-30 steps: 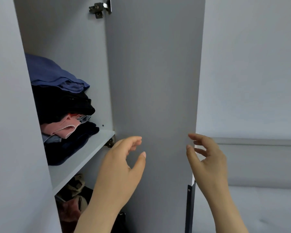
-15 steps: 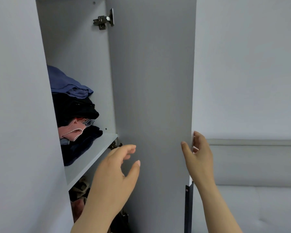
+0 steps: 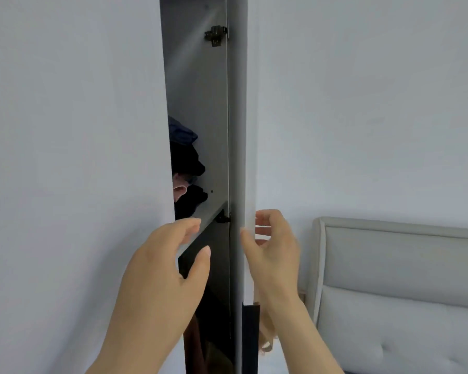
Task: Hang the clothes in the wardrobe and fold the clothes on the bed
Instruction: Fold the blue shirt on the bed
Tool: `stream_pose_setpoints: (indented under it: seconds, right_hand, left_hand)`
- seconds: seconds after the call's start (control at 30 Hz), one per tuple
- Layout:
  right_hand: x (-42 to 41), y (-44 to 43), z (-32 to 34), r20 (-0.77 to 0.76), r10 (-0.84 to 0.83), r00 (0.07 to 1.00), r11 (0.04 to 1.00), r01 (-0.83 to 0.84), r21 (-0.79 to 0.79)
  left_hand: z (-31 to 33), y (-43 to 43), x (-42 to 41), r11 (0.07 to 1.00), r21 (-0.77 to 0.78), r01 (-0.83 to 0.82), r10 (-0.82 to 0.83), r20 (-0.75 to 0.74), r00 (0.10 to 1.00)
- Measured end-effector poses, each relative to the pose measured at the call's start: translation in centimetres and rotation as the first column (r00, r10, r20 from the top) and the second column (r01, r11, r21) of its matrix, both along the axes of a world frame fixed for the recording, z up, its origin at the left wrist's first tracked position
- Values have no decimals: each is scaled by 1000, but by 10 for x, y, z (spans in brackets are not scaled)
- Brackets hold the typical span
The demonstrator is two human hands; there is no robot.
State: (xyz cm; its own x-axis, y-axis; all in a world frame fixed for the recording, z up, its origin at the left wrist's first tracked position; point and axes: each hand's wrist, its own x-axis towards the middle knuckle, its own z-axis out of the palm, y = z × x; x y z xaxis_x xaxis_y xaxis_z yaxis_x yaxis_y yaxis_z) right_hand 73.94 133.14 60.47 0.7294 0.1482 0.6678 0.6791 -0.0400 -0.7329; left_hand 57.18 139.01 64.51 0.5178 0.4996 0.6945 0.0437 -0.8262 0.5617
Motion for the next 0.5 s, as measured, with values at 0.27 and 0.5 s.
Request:
stream_pose_setpoints:
  seconds: [0.27,0.5]
  right_hand:
    - [-28,38,-4,22,83,996,996,-83,37]
    - [-26,42,-4,61,277,959,961,-276,-17]
  left_hand:
    - [-4,7,-51,996,-61,-73,74,13,997]
    - [-5,2,-49,990,62,-130,135,-77,988]
